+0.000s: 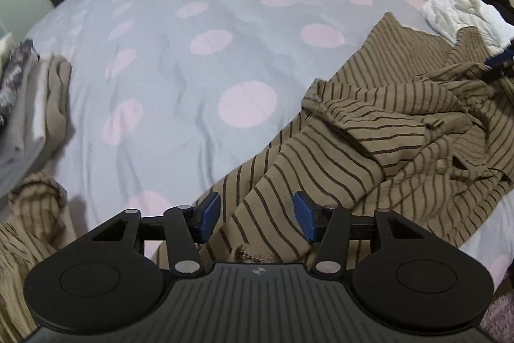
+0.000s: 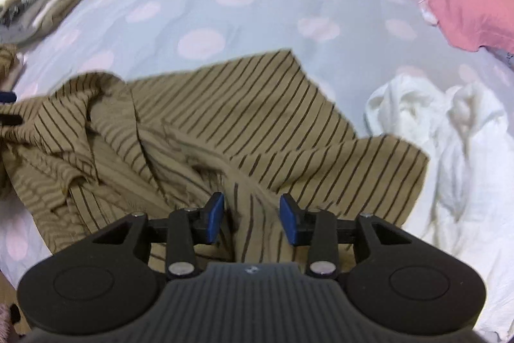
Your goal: Fold clothes
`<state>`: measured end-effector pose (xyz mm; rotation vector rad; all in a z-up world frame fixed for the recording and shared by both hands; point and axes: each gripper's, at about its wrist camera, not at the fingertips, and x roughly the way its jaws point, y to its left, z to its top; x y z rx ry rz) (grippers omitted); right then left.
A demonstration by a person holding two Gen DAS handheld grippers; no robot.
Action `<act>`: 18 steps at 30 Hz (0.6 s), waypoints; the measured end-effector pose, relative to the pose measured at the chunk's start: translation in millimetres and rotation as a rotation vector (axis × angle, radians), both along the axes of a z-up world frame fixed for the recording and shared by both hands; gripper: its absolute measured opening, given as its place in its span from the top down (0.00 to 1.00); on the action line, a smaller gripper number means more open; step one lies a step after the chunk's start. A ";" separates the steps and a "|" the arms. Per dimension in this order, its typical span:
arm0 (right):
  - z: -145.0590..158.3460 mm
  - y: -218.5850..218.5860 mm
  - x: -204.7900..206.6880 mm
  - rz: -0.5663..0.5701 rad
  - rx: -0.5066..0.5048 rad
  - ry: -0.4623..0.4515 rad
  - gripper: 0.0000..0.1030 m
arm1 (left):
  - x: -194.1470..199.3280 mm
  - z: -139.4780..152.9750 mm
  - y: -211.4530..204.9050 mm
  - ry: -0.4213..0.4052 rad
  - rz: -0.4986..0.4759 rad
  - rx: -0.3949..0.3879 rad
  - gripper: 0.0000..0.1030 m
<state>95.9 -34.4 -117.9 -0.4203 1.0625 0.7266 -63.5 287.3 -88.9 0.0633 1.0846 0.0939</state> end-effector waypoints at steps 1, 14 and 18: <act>-4.0 2.1 -1.0 0.004 -0.006 0.015 0.64 | 0.3 -2.0 2.4 0.004 0.013 -0.020 0.61; 46.1 -8.7 -11.8 -0.109 0.147 -0.169 0.98 | -23.0 53.9 13.9 -0.209 0.127 -0.039 1.00; 80.3 -13.2 -21.8 -0.120 0.245 -0.230 0.98 | -45.2 97.0 24.5 -0.332 0.164 0.006 1.00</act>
